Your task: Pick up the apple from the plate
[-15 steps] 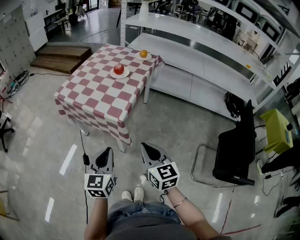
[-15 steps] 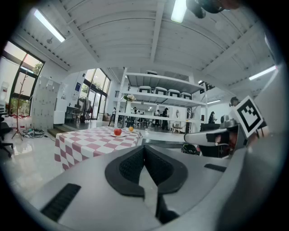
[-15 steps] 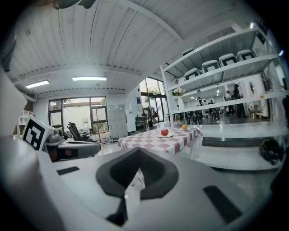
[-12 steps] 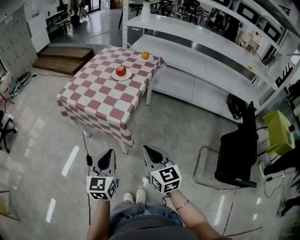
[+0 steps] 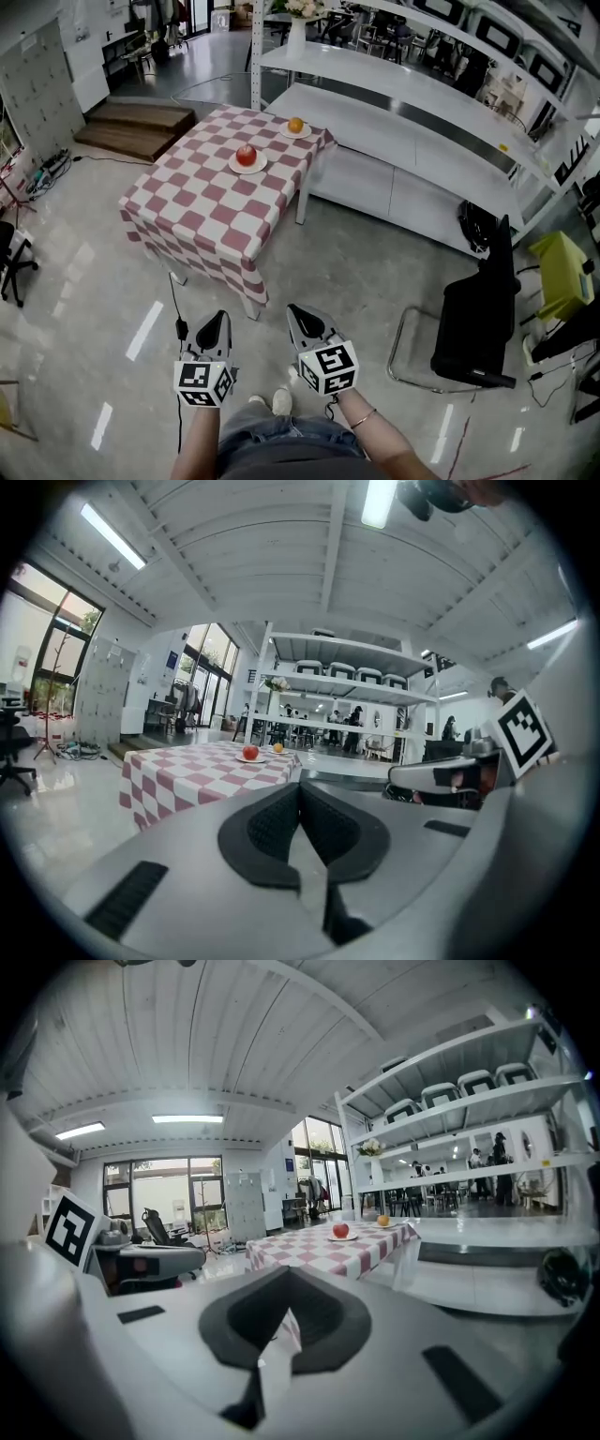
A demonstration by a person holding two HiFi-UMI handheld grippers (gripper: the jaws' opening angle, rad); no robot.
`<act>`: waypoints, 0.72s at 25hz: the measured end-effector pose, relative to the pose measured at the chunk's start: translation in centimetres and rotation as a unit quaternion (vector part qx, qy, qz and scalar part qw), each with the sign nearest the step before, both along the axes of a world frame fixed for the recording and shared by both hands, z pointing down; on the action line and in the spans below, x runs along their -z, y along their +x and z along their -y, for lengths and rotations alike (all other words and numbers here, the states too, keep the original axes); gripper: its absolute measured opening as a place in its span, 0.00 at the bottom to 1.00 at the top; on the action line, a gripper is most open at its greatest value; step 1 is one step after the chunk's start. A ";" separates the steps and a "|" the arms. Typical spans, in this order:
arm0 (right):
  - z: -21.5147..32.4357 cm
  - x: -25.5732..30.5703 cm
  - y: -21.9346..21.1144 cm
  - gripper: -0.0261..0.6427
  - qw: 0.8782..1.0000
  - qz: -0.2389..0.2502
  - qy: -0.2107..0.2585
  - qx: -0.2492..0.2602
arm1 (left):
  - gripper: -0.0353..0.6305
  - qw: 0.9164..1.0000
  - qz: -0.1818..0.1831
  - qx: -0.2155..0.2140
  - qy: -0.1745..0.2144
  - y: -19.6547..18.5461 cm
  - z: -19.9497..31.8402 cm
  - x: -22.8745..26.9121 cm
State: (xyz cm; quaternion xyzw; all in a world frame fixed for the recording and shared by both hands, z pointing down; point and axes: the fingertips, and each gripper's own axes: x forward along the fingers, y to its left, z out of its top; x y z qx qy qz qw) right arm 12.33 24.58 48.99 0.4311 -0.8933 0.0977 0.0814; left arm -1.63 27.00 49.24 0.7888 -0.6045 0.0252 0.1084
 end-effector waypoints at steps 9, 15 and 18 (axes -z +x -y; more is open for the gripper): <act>1.3 -0.7 0.7 0.05 1.000 -0.001 -0.008 -0.010 | 0.08 1.000 0.012 0.025 -0.003 -0.7 0.1 -0.1; 3.9 -0.8 0.9 0.05 1.000 -0.002 -0.012 -0.023 | 0.08 0.999 0.024 0.026 -0.007 -1.2 2.6 0.0; 5.7 -0.9 0.5 0.05 1.000 -0.002 -0.013 -0.027 | 0.08 1.000 0.024 0.018 -0.009 -1.3 4.6 -0.4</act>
